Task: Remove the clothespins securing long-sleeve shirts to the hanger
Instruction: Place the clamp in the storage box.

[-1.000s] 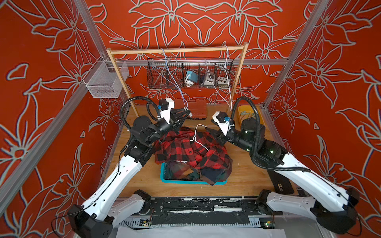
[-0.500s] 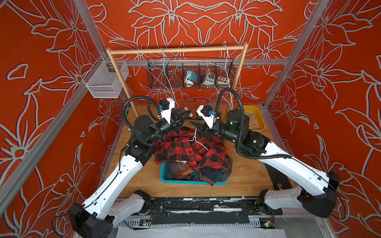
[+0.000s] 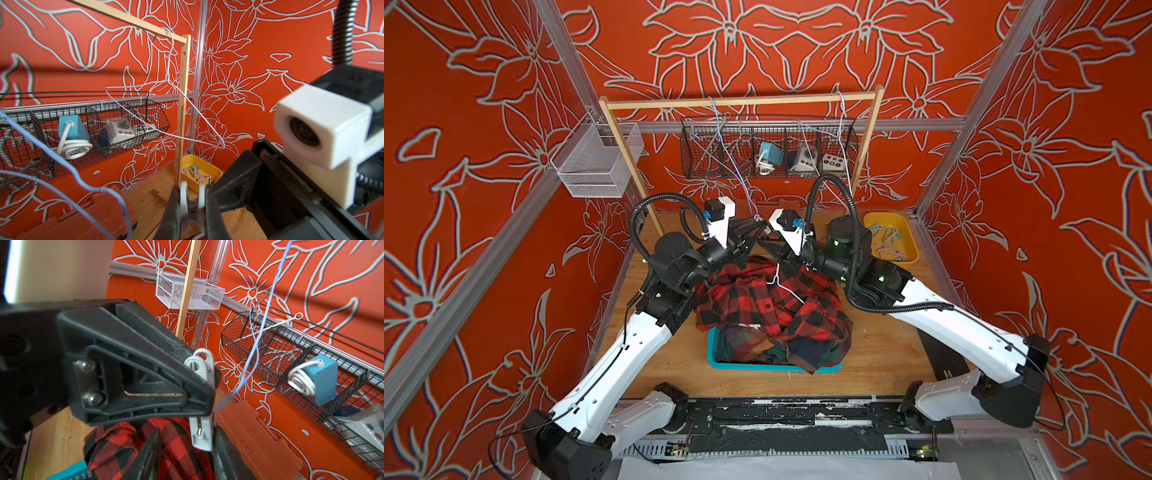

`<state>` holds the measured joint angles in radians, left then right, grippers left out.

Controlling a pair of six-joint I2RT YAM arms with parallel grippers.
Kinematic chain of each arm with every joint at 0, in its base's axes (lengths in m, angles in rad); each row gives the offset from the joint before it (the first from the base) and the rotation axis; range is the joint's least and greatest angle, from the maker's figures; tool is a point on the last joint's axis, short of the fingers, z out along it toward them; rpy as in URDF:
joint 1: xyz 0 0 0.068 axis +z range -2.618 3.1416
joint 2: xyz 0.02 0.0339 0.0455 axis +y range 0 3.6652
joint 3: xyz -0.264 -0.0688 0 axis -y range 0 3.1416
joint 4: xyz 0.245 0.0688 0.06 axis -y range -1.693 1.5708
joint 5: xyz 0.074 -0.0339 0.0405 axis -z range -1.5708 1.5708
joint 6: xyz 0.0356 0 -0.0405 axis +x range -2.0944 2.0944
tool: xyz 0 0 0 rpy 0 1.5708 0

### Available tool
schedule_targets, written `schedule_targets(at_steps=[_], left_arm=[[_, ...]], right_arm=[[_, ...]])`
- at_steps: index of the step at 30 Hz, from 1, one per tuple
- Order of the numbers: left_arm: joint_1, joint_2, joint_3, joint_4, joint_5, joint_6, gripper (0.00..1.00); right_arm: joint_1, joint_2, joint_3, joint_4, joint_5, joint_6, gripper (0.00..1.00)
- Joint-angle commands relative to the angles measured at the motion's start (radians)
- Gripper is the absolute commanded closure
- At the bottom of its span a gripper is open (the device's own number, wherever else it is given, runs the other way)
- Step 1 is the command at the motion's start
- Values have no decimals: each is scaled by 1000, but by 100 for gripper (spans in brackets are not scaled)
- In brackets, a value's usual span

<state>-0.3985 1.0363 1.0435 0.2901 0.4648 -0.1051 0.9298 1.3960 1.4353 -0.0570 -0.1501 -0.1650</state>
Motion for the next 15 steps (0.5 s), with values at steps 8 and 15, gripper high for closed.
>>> schedule_targets(at_steps=[8, 15], left_arm=[[-3, 0, 26, -2, 31, 5, 100], [-3, -1, 26, -11, 22, 13, 100]], right_arm=[[7, 25, 41, 69, 44, -1, 58], [7, 15, 25, 85, 109, -5, 56]])
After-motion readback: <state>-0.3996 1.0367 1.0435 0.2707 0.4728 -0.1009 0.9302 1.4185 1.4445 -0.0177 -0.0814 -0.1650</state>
